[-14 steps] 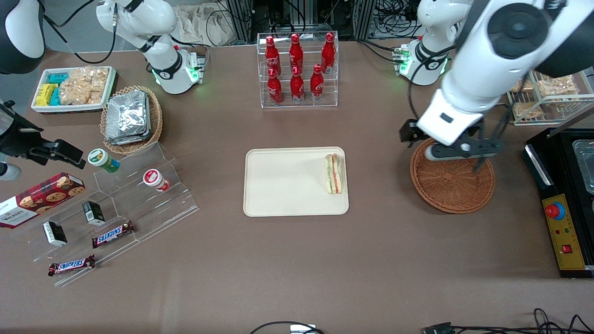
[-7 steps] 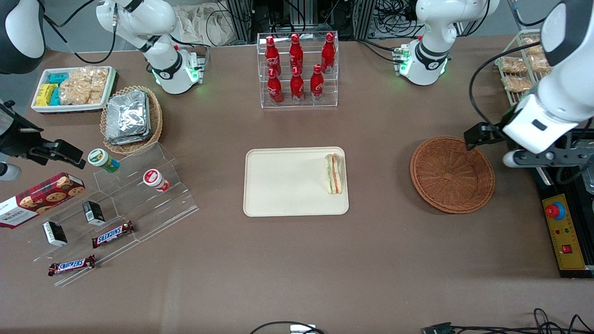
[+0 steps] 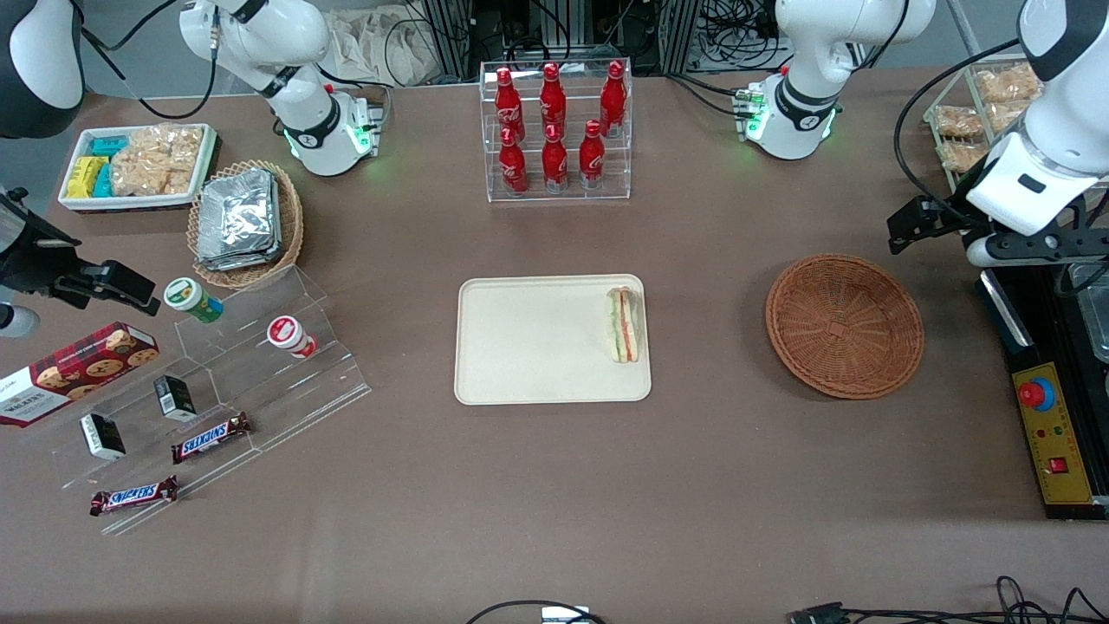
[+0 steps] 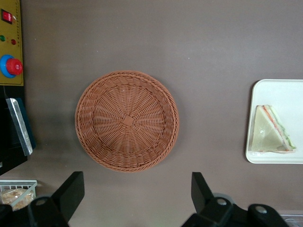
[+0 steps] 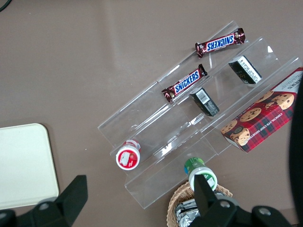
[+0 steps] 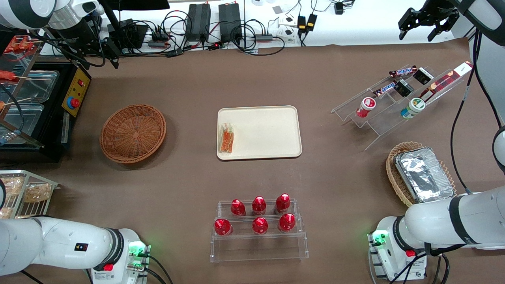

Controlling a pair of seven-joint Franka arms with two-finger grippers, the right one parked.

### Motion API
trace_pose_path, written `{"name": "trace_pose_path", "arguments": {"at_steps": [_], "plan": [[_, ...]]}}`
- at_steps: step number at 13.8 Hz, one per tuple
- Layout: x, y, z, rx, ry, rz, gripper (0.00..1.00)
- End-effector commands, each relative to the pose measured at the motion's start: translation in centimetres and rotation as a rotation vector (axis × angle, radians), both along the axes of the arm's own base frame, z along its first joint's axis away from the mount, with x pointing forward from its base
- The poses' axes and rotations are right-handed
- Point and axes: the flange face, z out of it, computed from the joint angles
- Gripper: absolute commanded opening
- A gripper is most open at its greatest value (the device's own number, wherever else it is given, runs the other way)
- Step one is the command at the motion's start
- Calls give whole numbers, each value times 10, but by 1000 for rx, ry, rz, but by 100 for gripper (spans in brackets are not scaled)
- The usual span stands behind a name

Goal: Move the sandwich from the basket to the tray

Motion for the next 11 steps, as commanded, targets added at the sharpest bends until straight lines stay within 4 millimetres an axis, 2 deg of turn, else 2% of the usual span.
{"name": "trace_pose_path", "arguments": {"at_steps": [1,5,11], "plan": [[13,4,16,38,15,-4,100],[22,1,27,77,24,-12,100],[22,1,26,74,31,-19,100]]}}
